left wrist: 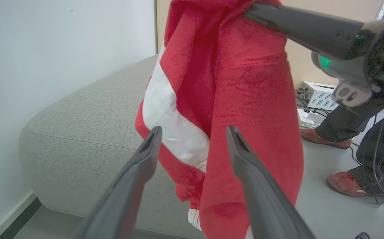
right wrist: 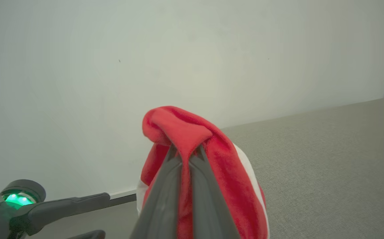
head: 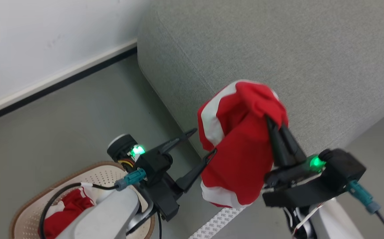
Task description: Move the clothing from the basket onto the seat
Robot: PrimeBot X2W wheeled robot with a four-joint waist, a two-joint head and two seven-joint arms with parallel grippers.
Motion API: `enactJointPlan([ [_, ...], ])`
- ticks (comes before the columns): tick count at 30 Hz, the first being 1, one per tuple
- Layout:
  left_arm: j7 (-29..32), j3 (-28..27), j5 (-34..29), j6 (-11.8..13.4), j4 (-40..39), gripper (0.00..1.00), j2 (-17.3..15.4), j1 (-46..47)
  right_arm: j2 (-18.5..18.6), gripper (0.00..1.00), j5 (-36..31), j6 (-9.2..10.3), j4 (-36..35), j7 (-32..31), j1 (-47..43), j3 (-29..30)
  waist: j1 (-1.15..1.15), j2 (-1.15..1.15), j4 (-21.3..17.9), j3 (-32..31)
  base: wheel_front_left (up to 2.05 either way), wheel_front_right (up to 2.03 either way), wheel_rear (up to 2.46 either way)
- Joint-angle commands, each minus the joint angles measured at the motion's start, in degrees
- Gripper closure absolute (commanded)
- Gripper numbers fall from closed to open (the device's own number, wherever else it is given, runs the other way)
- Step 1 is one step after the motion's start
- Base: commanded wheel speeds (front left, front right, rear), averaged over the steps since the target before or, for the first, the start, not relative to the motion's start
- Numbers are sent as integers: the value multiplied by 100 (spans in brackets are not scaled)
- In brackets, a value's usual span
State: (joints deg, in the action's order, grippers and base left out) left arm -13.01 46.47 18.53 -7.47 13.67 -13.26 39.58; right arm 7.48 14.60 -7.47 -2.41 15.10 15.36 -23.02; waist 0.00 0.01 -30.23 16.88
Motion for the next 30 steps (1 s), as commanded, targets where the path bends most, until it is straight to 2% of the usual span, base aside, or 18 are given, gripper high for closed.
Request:
enactJointPlan([
  [1,66,35,10,-2,-61,0,-94,174,-9,100,21,-4,-77,3,198,99,0,-1,1,339,0,0,0],
  [4,220,194,-37,-2,-186,0,-182,435,-73,100,280,-4,-271,3,502,530,0,-1,90,672,0,0,0],
  [10,507,577,-13,-2,-507,0,-296,970,164,100,653,-4,-586,2,1256,1482,0,-1,375,1365,0,0,0],
  [18,795,838,-59,-2,-809,0,-270,1682,1002,100,938,-4,-365,1,2453,2873,0,-1,701,2208,0,0,0],
  [19,795,838,-59,-2,-809,0,-270,1682,1002,100,938,-4,-365,1,2453,2873,0,-1,701,2208,0,0,0],
  [24,945,1032,-72,-2,-980,0,-270,2080,1695,100,1073,-4,90,0,3189,3334,0,-1,823,2660,0,0,0],
  [30,1098,1243,-15,-2,-1172,0,-395,2386,2336,100,980,-4,649,1,3985,3382,0,-1,896,3085,0,0,0],
])
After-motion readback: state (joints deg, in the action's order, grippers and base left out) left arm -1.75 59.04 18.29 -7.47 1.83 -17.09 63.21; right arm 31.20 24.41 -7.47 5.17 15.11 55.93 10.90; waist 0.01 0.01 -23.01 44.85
